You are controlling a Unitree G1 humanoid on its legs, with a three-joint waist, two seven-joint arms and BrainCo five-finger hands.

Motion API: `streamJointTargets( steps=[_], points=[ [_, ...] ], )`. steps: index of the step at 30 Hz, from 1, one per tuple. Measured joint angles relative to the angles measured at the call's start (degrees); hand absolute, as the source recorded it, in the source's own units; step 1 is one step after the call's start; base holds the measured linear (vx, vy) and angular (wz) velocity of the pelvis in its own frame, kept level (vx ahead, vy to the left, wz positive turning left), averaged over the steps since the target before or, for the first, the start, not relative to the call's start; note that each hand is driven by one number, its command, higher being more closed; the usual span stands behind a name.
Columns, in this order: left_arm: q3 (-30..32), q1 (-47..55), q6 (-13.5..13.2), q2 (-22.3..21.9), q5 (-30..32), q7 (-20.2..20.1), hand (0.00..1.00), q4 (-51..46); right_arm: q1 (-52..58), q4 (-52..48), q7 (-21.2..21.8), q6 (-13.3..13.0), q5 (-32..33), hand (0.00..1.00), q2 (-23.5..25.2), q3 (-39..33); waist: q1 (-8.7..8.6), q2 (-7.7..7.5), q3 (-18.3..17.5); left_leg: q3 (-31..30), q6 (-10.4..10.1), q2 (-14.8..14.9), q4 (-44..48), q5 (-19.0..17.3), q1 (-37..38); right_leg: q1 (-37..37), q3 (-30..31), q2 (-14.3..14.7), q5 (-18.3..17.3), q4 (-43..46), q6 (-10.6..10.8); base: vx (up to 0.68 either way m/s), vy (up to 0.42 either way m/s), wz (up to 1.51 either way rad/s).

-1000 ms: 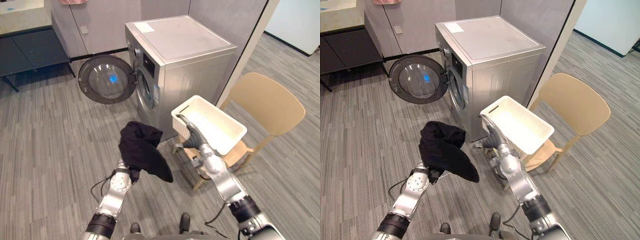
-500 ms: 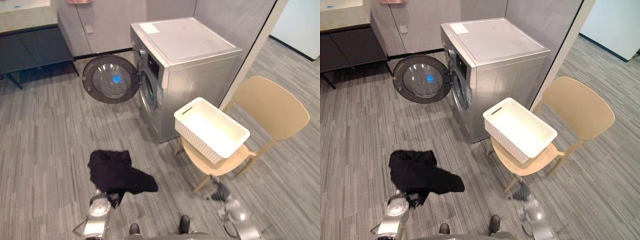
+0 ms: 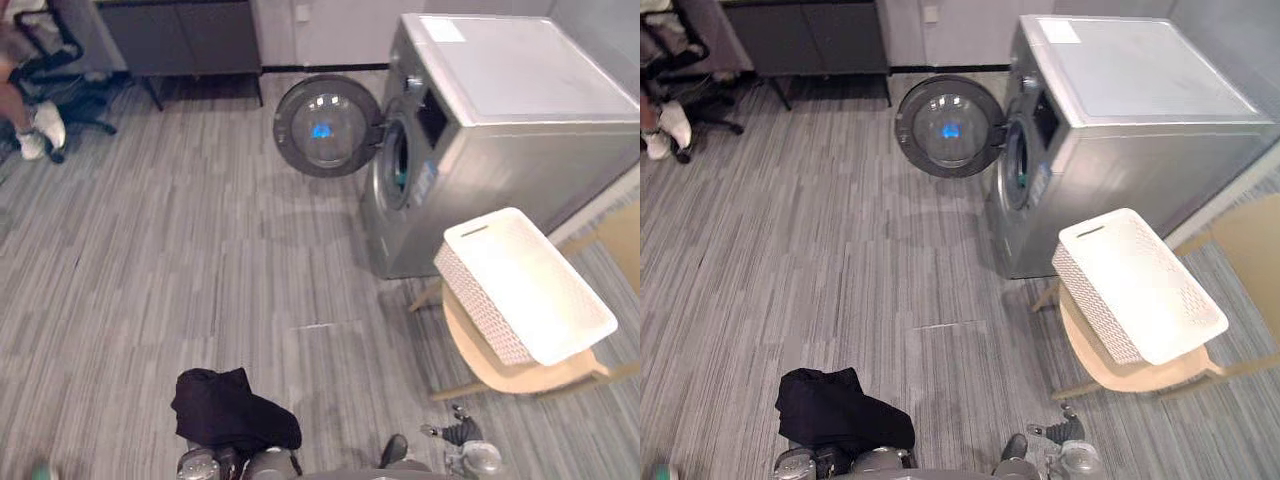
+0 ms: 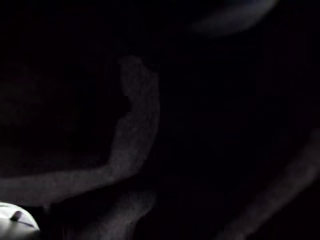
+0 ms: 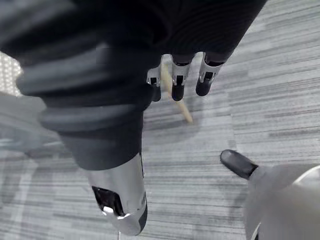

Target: Pick up the laundry basket with both hands and put the clothes into the washing machine.

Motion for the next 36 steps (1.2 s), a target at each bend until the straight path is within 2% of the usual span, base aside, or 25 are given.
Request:
streamJointTargets(
  steps=[1, 2, 3, 4, 5, 7, 9, 10, 11, 13, 14, 15, 16, 17, 19, 20, 21, 25, 27, 29, 30, 31, 32, 34, 36],
  points=[
    [0.00, 0.55, 0.00, 0.04, -0.05, 0.03, 1.00, -0.31, 0.02, 0.01, 0.00, 0.01, 0.03, 0.00, 0.06, 0.00, -0.05, -0.26, 0.32, -0.79, 0.20, -0.45, 2.60, -2.35, -0.37, -0.78, 0.29, -2.29, -1.51, 4.56, 0.39, 0.15, 0.171, 0.35],
    [-0.14, 0.98, 0.05, -0.01, -0.11, 0.14, 1.00, -0.31, 0.19, -0.01, -0.01, 0.08, 0.27, 0.00, -0.01, -0.01, -0.13, -0.07, 0.61, -1.93, 0.63, -0.83, 4.65, -4.32, -0.39, -2.62, 2.33, -4.47, -2.08, 11.86, -1.16, 0.26, 0.272, 0.52],
    [-0.88, 1.41, 0.05, 0.01, -0.12, 0.71, 1.00, -1.45, 0.91, -0.60, -0.16, 0.17, 1.14, 0.00, 0.08, 0.18, -0.45, 0.60, 1.26, -3.48, 1.76, -1.42, 6.34, -6.27, 0.46, -8.11, 10.16, -5.83, 0.46, 24.89, -7.20, 0.33, 0.273, 0.54],
    [-0.89, 1.40, 0.05, 0.22, -0.13, 0.87, 1.00, -2.26, 1.10, -0.54, -0.40, 0.14, 1.32, 0.00, 0.33, 0.34, -0.48, 1.03, 1.63, -4.67, 2.07, -1.28, 6.85, -6.83, 1.46, -10.82, 13.87, -5.25, 0.02, 30.02, -7.11, 0.38, 0.219, 0.51],
    [-1.18, 1.15, 0.03, 0.81, -0.14, 1.00, 1.00, -3.05, 1.50, -0.84, -0.78, 0.03, 2.27, 0.00, 1.30, -0.20, -0.54, 1.11, 2.53, -6.07, 2.64, -0.77, 7.41, -8.04, 2.31, -14.10, 18.40, -3.08, -3.78, 36.33, -5.28, 0.29, 0.042, 0.40],
    [-1.40, -0.27, 0.02, 2.66, -0.28, 1.47, 1.00, -3.65, 0.89, -0.80, -0.91, -0.13, 2.63, 0.00, 1.60, 0.40, -0.67, -0.01, 3.32, -8.11, 2.38, -0.51, 6.56, -9.60, 4.60, -18.70, 20.69, 4.24, -10.55, 39.68, -5.43, 0.34, 0.008, 0.52],
    [-1.50, -2.75, -0.01, 3.15, -1.40, 2.00, 1.00, -3.57, 0.75, -0.48, -1.13, -0.14, 3.35, 0.00, 1.41, 0.60, -1.45, -0.41, 3.99, -10.30, 2.13, -1.33, 4.35, -10.37, 7.18, -22.44, 18.68, 8.95, -10.93, 32.40, -5.29, 0.39, -0.014, 0.72],
    [-1.47, -4.29, -0.07, 2.88, -1.63, 2.23, 1.00, -3.48, 0.20, -0.53, -1.10, -0.18, 3.86, 0.00, 1.34, 0.57, -2.36, -0.17, 5.00, -11.53, 2.12, -1.88, 2.73, -10.49, 9.40, -23.28, 17.49, 10.54, -9.58, 25.26, -6.06, 0.60, -0.075, 1.04],
    [-1.48, -5.81, -0.12, 2.18, -1.82, 2.26, 1.00, -3.18, -0.20, -0.55, -1.08, -0.12, 3.99, 0.00, 0.90, 0.45, -3.45, 0.49, 6.19, -13.68, 1.45, -2.44, 0.70, -10.58, 12.70, -23.66, 16.71, 11.98, -5.39, 14.54, -6.65, 0.52, -0.071, 0.99],
    [-1.67, -6.27, -0.49, 1.69, -1.79, 2.15, 1.00, -3.14, 0.13, -0.67, -1.08, -0.07, 3.99, 0.00, 0.81, 0.39, -4.39, 0.53, 6.81, -16.15, 0.72, -3.16, -2.76, -10.88, 17.28, -23.69, 17.23, 12.29, 0.14, 4.50, -5.85, 0.55, -0.117, 1.05],
    [-1.61, -6.33, -0.64, 0.87, -1.72, 2.13, 1.00, -3.13, 0.67, -1.15, -1.13, -0.06, 3.97, 0.00, 0.78, 0.26, -4.88, 0.23, 6.49, -17.94, -0.99, -2.96, -2.59, -11.97, 19.88, -24.07, 18.50, 11.95, 5.20, 7.08, -10.30, 0.63, -0.166, 1.05],
    [-1.62, -6.29, -0.66, 0.54, -1.72, 2.12, 1.00, -3.13, 0.64, -1.45, -1.14, -0.07, 3.97, 0.00, 0.87, 0.26, -5.00, 0.42, 6.54, -18.15, -1.04, -2.59, -1.06, -11.98, 20.04, -24.29, 18.40, 11.62, 6.15, 9.62, -11.73, 0.63, -0.206, 0.98],
    [-1.46, -6.15, -0.65, -0.60, -1.71, 2.11, 1.00, -3.21, 0.83, -2.88, -1.19, -0.08, 3.92, 0.00, 0.76, -0.37, -5.33, 1.57, 6.64, -17.80, -1.77, -0.88, 6.20, -11.70, 18.00, -23.73, 16.17, 11.55, 4.03, 13.40, -13.66, 0.79, -0.300, 0.73],
    [-0.98, -5.92, -0.61, -1.87, -1.70, 1.97, 1.00, -3.98, 1.41, -4.60, -0.96, -0.07, 3.92, 0.00, 0.28, -0.66, -5.60, 3.07, 7.08, -16.50, -5.57, 2.89, 22.44, -8.84, 12.08, -20.29, 14.23, 13.13, 0.65, 14.26, -15.39, 0.67, -0.264, 0.59],
    [0.45, -4.38, -0.59, -3.23, -1.70, 1.68, 1.00, -4.94, 1.42, -6.29, -0.99, 0.05, 3.93, 0.00, 0.99, 0.86, -3.67, 4.00, 7.23, -15.87, -6.37, 8.88, 42.58, -0.43, 4.64, -14.75, 14.47, 17.21, -2.60, 13.57, -17.64, 0.73, -0.268, -0.35],
    [0.65, -3.60, -0.46, -3.46, -1.71, 1.19, 1.00, -5.67, 0.91, -8.13, -1.05, -0.10, 3.99, 0.00, 1.20, 1.81, -2.62, 3.95, 7.31, -14.85, -4.97, 11.95, 53.29, -1.47, 0.25, -10.47, 15.95, 19.70, -4.33, 12.60, -18.69, 0.77, -0.242, -0.78],
    [0.61, -3.26, -0.36, -3.59, -1.71, 0.93, 1.00, -5.91, 0.71, -8.68, -1.03, -0.17, 4.12, 0.00, 1.27, 2.18, -2.31, 3.91, 7.33, -14.54, -4.31, 12.46, 55.13, -1.98, -1.29, -9.06, 16.34, 20.02, -4.53, 11.98, -18.88, 0.60, -0.132, -0.72],
    [0.15, -3.61, -0.53, -5.15, -1.65, 0.68, 1.00, -10.42, 0.12, -12.34, -1.23, -0.13, 4.56, 0.00, 2.46, 2.17, -0.54, 3.13, 7.19, -7.41, -0.95, 12.27, 45.25, -5.91, -8.75, 1.28, 22.16, 20.23, -4.60, 4.94, -18.94, 0.55, -0.046, -0.65],
    [0.09, -3.60, -0.55, -5.00, -1.37, 0.72, 1.00, -11.50, 0.27, -13.18, -1.68, -0.05, 4.56, 0.00, 2.46, 2.17, -0.03, 3.05, 7.22, -9.90, -1.00, 9.41, 33.24, -6.21, -10.41, 4.49, 26.22, 20.06, -5.07, 3.95, -18.14, 0.41, 0.126, -1.02],
    [-0.73, -3.34, -0.59, -4.88, -1.16, 0.74, 1.00, -11.60, 1.26, -15.46, -2.41, -0.13, 4.53, 0.00, 2.35, 2.18, 0.60, 2.86, 6.74, -15.69, -3.39, 5.55, 20.77, -4.71, -10.19, 6.08, 31.22, 19.31, -8.54, 4.90, -14.98, 0.39, 0.217, -1.27],
    [-0.97, -2.95, -0.60, -5.04, -1.15, 0.74, 1.00, -11.59, 1.53, -15.93, -2.53, -0.14, 4.52, 0.00, 2.31, 2.16, 0.82, 3.43, 6.40, -18.09, -4.12, 5.19, 17.42, -3.78, -10.01, 6.13, 32.76, 19.55, -10.33, 5.88, -13.82, 0.38, 0.348, -1.58],
    [-1.50, -1.39, -0.59, -6.11, -1.04, 0.71, 1.00, -11.55, 3.21, -17.18, -2.93, -0.14, 4.49, 0.00, 1.45, 1.96, 1.16, 6.11, 4.81, -21.50, -4.65, 6.39, 13.87, -2.08, -9.21, 5.31, 36.72, 21.43, -14.84, 8.98, -11.66, 0.37, 0.395, -1.68],
    [-1.49, -0.95, -0.55, -6.11, -1.01, 0.66, 1.00, -11.41, 3.17, -16.60, -3.11, -0.09, 4.44, 0.00, 1.47, 1.81, 1.23, 5.49, 4.69, -21.23, -4.52, 6.67, 16.23, -1.63, -9.08, 4.82, 38.72, 21.39, -16.77, 11.30, -11.01, 0.43, 0.469, -1.75],
    [-1.40, 0.33, -0.25, -4.37, -0.92, 0.47, 1.00, -11.46, 6.15, -17.04, -3.17, 0.20, 4.45, 0.00, 4.59, 2.54, 0.56, 0.77, 2.32, -12.19, -2.95, 6.25, 18.46, -6.91, -6.07, 1.22, 41.97, 18.05, -18.28, 17.61, -8.15, 0.33, 0.338, -1.58],
    [-1.38, 0.76, -0.07, -3.61, -0.92, 0.40, 1.00, -11.78, 6.33, -17.04, -3.14, 0.21, 4.41, 0.00, 5.15, 3.01, 1.39, 0.16, 1.96, -5.37, -1.85, 7.86, 18.92, -8.99, -2.53, -1.07, 41.54, 16.96, -16.97, 21.59, -5.64, 0.24, 0.279, -1.90]
  ],
)
